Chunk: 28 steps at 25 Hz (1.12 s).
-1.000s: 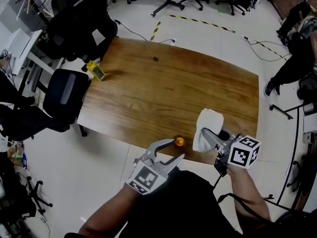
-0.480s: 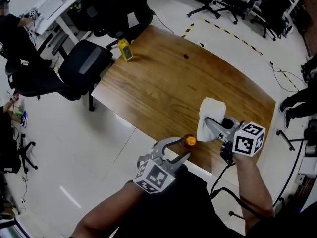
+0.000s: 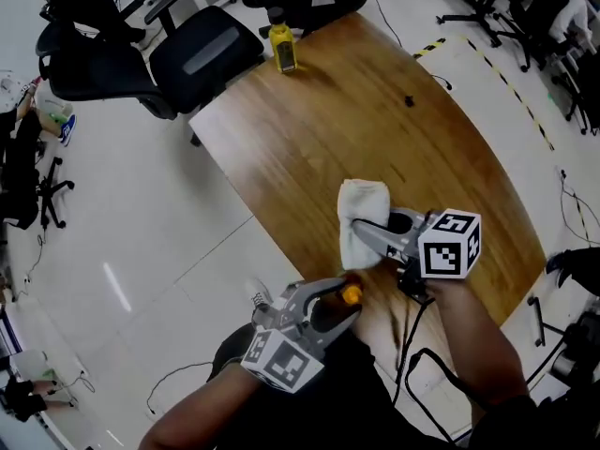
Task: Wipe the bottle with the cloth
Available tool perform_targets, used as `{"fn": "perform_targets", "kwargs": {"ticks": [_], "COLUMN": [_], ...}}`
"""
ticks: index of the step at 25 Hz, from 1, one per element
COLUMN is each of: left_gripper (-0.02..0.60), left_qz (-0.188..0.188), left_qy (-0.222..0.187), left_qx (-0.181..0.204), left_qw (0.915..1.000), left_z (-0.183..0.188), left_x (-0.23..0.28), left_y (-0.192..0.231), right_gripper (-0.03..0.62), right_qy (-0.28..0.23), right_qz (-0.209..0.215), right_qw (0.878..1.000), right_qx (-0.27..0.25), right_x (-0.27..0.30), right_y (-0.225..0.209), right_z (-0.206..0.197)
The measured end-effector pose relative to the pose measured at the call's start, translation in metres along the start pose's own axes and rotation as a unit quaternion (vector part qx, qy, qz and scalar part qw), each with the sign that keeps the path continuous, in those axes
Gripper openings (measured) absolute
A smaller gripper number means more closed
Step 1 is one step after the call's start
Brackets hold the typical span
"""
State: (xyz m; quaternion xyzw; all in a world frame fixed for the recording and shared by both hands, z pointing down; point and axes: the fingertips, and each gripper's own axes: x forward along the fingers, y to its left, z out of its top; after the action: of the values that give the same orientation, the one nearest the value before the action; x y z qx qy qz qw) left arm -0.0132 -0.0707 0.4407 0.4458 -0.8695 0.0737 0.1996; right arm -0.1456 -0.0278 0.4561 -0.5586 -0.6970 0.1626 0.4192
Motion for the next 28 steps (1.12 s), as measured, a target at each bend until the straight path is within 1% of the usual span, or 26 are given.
{"fn": "perform_targets", "kwargs": {"ticks": [3,5,9,11,13,15,17,20,22,23,25,28], "left_gripper": [0.212,0.17,0.152,0.149,0.149,0.149,0.149,0.15,0.15,0.15,0.15,0.15], "left_qz": [0.009,0.014,0.014,0.015,0.015,0.013,0.01,0.008,0.008,0.008,0.007,0.006], "left_qy": [0.004,0.003,-0.001,-0.006,-0.01,-0.012,-0.013,-0.015,-0.015,-0.016,-0.017,-0.019], "left_qx": [-0.009,-0.015,-0.005,-0.004,-0.002,0.001,0.002,0.0,0.002,0.002,0.0,-0.001], "left_qw": [0.9999,0.9998,0.9999,0.9999,0.9998,0.9998,0.9999,0.9999,0.9999,0.9998,0.9998,0.9998], "left_z": [0.0,-0.001,-0.002,-0.003,-0.004,-0.004,-0.004,-0.006,-0.006,-0.006,-0.006,-0.008], "left_x": [0.002,0.004,0.004,0.004,0.004,0.004,0.005,0.004,0.004,0.004,0.004,0.003], "left_y": [0.002,0.0,-0.001,0.0,0.0,0.0,-0.001,-0.001,0.0,0.0,0.0,0.0], "right_gripper": [0.075,0.075,0.075,0.074,0.075,0.075,0.074,0.075,0.074,0.074,0.074,0.074], "right_qy": [0.013,0.019,0.041,0.077,0.132,0.182,0.227,0.294,0.329,0.342,0.358,0.365], "right_qz": [0.021,0.04,0.085,0.097,0.106,0.115,0.128,0.148,0.155,0.156,0.151,0.134], "right_qw": [0.999,0.996,0.988,0.983,0.977,0.97,0.962,0.944,0.931,0.926,0.92,0.918], "right_qx": [0.045,0.074,0.123,0.133,0.13,0.114,0.083,0.016,-0.021,-0.034,-0.054,-0.082], "right_x": [0.013,0.016,0.02,0.028,0.038,0.047,0.055,0.064,0.068,0.07,0.074,0.083], "right_y": [-0.004,-0.003,0.005,0.006,0.009,0.012,0.017,0.027,0.026,0.024,0.016,0.0], "right_z": [-0.002,-0.004,-0.01,-0.023,-0.043,-0.062,-0.077,-0.095,-0.105,-0.109,-0.119,-0.13]}}
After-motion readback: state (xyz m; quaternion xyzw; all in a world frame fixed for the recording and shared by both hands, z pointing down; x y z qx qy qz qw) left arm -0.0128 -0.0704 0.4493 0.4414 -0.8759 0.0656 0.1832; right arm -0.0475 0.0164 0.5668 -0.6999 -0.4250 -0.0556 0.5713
